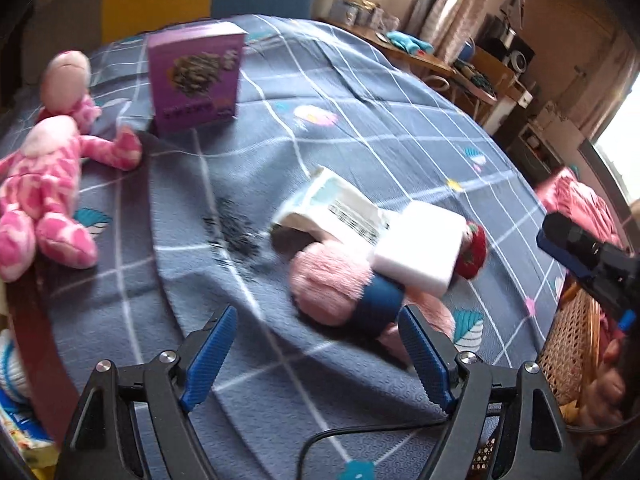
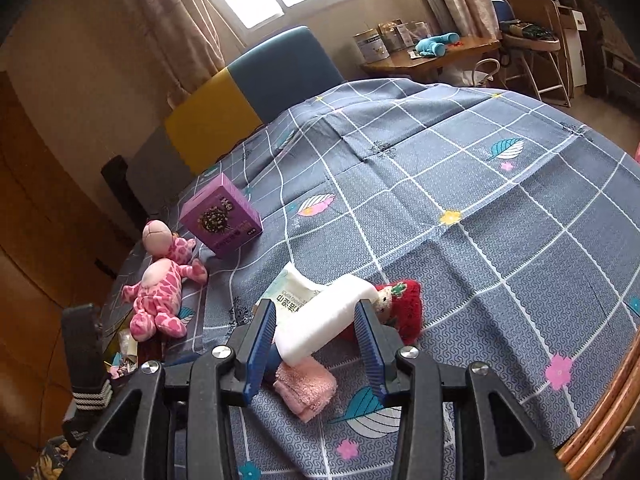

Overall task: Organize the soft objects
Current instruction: 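Grasp the white foam sponge block with the left tool, then lift the white sponge with the left tool while the right tool grasps the red strawberry plush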

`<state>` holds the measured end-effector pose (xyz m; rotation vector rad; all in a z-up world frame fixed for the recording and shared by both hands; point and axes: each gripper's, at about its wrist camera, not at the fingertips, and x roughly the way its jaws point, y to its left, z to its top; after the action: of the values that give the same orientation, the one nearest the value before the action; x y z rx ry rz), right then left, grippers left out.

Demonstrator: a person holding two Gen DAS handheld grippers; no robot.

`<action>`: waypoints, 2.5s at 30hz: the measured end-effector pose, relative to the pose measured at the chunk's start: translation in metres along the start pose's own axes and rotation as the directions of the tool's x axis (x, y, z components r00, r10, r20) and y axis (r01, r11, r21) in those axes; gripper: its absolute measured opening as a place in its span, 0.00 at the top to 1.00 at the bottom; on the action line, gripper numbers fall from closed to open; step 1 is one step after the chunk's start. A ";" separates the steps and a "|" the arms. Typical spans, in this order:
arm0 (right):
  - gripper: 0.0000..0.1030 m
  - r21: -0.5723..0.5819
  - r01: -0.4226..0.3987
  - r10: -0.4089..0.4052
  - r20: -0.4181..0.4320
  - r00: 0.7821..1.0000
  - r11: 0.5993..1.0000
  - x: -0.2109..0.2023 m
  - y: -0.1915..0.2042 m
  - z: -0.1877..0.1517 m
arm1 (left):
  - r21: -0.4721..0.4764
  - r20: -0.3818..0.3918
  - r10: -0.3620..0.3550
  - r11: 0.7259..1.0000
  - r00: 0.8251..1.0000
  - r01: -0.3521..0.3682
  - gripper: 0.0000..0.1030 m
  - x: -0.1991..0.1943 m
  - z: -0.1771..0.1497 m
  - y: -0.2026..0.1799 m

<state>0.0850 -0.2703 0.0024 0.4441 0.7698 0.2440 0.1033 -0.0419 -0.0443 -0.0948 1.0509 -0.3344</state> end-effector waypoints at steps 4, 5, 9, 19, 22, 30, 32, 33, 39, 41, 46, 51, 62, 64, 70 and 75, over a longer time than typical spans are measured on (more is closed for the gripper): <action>0.60 0.037 -0.019 0.019 0.002 1.000 0.999 -0.001 -0.006 0.000 | 0.050 0.030 0.061 0.997 0.998 -0.063 0.20 0.003 0.006 -0.014; 0.60 0.048 -0.023 0.023 0.004 1.000 0.999 -0.002 -0.008 0.000 | 0.076 0.046 0.062 0.995 0.997 -0.066 0.20 0.002 0.009 -0.020; 0.60 0.095 -0.034 0.031 0.031 0.999 0.995 -0.006 -0.014 0.000 | 0.253 0.111 0.048 0.965 0.993 -0.075 0.17 -0.001 0.023 -0.054; 0.60 0.231 -0.051 0.032 0.085 0.996 0.972 -0.014 -0.036 0.000 | 0.377 -0.048 -0.017 0.925 0.999 0.034 0.21 0.062 0.048 -0.088; 0.60 0.234 -0.053 0.035 0.080 0.996 0.971 -0.013 -0.037 0.000 | 0.386 -0.099 -0.030 0.920 0.995 0.066 0.43 0.077 0.046 -0.090; 0.60 0.271 -0.054 0.045 0.040 0.998 0.961 -0.006 -0.043 0.000 | 0.252 0.041 -0.102 0.964 0.994 0.089 0.44 0.026 0.045 -0.056; 0.60 0.269 -0.038 0.034 0.020 0.999 0.962 -0.004 -0.043 0.000 | 0.195 0.084 -0.064 0.980 0.994 0.046 0.44 0.007 0.043 -0.034; 0.60 0.265 -0.026 0.025 0.004 1.000 0.964 -0.001 -0.042 0.000 | 0.170 0.097 -0.049 0.985 0.994 0.032 0.44 0.002 0.042 -0.023; 0.60 0.160 0.081 -0.060 -0.132 0.989 0.984 0.021 -0.025 0.002 | 0.070 0.126 0.108 0.991 0.986 -0.117 0.44 -0.021 0.004 0.037; 0.60 0.104 0.123 -0.104 -0.170 0.980 0.987 0.028 -0.019 0.003 | 0.062 0.118 0.162 0.984 0.980 -0.170 0.44 -0.021 -0.012 0.051; 0.25 0.044 0.223 -0.206 -0.245 0.947 0.974 0.051 -0.017 0.013 | 0.073 0.080 0.238 0.967 0.968 -0.244 0.44 -0.003 -0.048 0.063; 0.22 -0.010 0.296 -0.286 -0.288 0.914 0.955 0.075 -0.020 0.025 | 0.097 0.096 0.263 0.957 0.960 -0.272 0.43 0.005 -0.055 0.053; 0.71 -0.224 0.394 -0.448 -0.312 0.838 0.891 0.121 -0.011 0.013 | 0.075 0.115 0.234 0.967 0.965 -0.243 0.42 0.008 -0.055 0.058; 0.73 -0.226 0.405 -0.457 -0.282 0.843 0.886 0.117 -0.012 0.013 | 0.069 0.130 0.228 0.969 0.965 -0.238 0.41 0.008 -0.056 0.058; 0.71 -0.198 0.392 -0.438 -0.338 0.833 0.898 0.124 -0.020 0.010 | 0.060 0.147 0.227 0.970 0.963 -0.238 0.41 0.008 -0.058 0.059; 0.67 -0.207 0.390 -0.440 -0.348 0.828 0.897 0.124 -0.021 0.007 | 0.058 0.154 0.235 0.968 0.960 -0.246 0.41 0.009 -0.058 0.057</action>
<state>0.1776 -0.2454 -0.0795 0.0930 1.2132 -0.0357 0.0704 0.0139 -0.0945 0.0764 0.8915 -0.1439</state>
